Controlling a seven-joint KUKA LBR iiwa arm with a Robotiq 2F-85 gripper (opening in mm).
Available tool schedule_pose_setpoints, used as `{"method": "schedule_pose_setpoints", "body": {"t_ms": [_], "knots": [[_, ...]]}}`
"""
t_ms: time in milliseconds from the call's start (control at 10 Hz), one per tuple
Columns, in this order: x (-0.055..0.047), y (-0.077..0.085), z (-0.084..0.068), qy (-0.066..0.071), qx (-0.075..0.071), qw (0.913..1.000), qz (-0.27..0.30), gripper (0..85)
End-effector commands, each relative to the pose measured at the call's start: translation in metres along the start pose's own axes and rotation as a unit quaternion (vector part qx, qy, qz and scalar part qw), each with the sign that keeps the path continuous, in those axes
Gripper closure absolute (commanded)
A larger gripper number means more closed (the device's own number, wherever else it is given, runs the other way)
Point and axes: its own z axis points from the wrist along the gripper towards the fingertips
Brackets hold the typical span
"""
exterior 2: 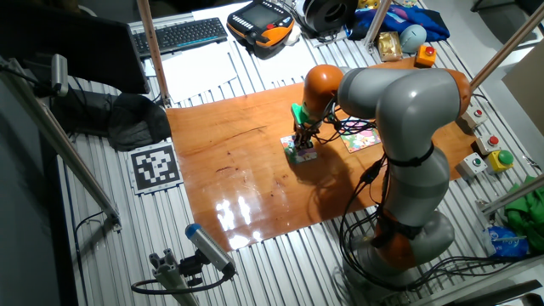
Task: Assemble one piece of a puzzle
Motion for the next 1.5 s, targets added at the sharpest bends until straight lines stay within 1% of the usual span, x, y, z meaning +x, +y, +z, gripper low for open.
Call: {"method": "schedule_pose_setpoints", "body": {"t_ms": [0, 400, 900, 1000, 1400], "knots": [[0.0002, -0.0001, 0.0000, 0.001, -0.001, 1.0000, -0.002, 85.0], [0.0014, 0.0000, -0.0002, -0.003, -0.007, 0.9999, -0.008, 85.0], [0.0012, -0.0002, 0.0004, -0.004, -0.011, 0.9999, -0.009, 85.0], [0.0012, -0.0004, 0.0001, -0.004, -0.012, 0.9999, -0.009, 68.0], [0.0015, -0.0006, 0.0003, -0.004, -0.015, 0.9999, -0.007, 68.0]]}}
